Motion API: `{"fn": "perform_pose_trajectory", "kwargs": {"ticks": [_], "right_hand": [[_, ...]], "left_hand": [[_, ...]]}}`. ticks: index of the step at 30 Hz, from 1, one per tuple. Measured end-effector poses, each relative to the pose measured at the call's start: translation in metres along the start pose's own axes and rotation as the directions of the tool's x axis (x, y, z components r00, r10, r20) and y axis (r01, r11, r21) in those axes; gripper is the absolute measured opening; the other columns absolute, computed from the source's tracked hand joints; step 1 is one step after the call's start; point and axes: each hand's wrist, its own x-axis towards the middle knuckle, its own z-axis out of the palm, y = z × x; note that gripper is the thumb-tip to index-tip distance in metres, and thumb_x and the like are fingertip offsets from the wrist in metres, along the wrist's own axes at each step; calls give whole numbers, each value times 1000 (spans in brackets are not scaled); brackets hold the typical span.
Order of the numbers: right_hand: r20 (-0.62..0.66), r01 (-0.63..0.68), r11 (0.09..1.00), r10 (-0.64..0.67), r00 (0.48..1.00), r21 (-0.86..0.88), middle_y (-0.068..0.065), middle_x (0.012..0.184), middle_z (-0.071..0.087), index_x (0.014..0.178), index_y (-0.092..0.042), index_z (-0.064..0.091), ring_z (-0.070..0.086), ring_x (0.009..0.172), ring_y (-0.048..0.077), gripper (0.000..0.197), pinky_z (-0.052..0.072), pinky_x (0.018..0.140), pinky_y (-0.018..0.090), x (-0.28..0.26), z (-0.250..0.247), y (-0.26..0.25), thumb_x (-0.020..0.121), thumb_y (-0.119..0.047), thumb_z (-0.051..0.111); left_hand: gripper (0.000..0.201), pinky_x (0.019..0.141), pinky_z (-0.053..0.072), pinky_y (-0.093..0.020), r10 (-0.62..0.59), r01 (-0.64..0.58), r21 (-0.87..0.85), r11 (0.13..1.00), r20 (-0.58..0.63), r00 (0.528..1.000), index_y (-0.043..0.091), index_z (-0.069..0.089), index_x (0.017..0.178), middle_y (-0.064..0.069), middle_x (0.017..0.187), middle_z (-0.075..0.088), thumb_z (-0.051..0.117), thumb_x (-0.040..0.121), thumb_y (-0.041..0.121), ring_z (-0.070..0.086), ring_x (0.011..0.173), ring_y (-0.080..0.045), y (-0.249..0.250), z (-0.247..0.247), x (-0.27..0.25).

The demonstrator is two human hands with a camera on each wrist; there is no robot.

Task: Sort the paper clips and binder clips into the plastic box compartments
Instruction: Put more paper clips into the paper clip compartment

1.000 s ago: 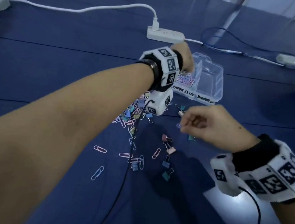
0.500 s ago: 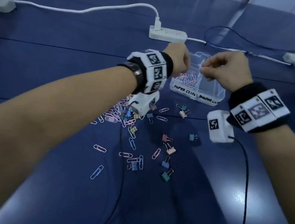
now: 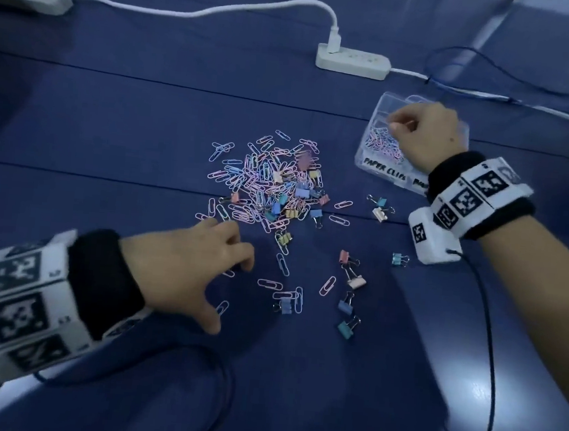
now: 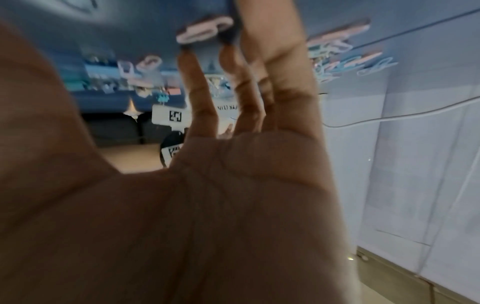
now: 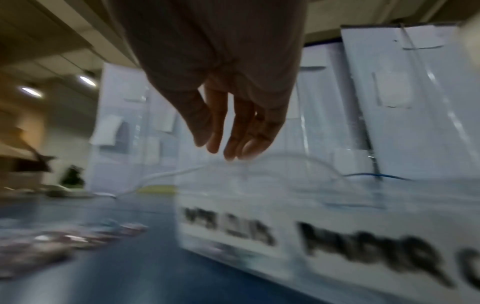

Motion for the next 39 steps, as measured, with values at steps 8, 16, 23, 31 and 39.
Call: {"fn": "perform_pose_trajectory", "kwargs": {"ticks": [8, 16, 23, 31, 39], "right_hand": [[666, 345, 931, -334, 667, 122, -12, 83, 52, 100, -18, 65, 47, 69, -3, 30, 39, 64, 8, -108, 13, -40, 72, -17, 75], [742, 424, 905, -280, 609, -6, -4, 77, 59, 88, -17, 58, 59, 80, 18, 25, 50, 77, 40, -123, 26, -38, 77, 4, 51], [696, 569, 822, -421, 582, 21, -11, 79, 47, 93, -18, 52, 48, 82, 18, 25, 40, 79, 31, -135, 25, -36, 79, 3, 49], [713, 424, 901, -354, 606, 87, 4, 98, 51, 94, -9, 59, 53, 93, 22, 12, 43, 83, 33, -137, 19, -38, 82, -6, 57], [733, 475, 880, -317, 602, -10, 2, 91, 59, 95, -10, 59, 53, 93, 22, 16, 42, 83, 37, -135, 22, -40, 80, -6, 61]], "left_hand": [[26, 60, 34, -10, 27, -34, -127, 991, -58, 998, 18, 54, 107, 6, 97, 41, 62, 83, 12, 41, 68, 0, 0, 4, 20], [26, 53, 36, -9, 82, -84, -203, 976, -20, 996, 16, 58, 100, 14, 69, 49, 55, 77, 4, 45, 57, 4, 2, 3, 28], [25, 56, 33, -5, 162, -211, -198, 957, -236, 958, 17, 65, 97, 7, 78, 57, 53, 78, 5, 44, 60, 3, 7, -5, 32], [31, 70, 32, -12, 342, -358, -74, 931, -170, 924, 18, 62, 115, -4, 113, 54, 56, 86, 11, 51, 83, -4, 27, -9, 42], [25, 63, 26, -12, 305, -309, 6, 951, -159, 939, 16, 61, 107, -2, 103, 65, 50, 85, 10, 42, 76, -7, 33, -6, 46]]}}
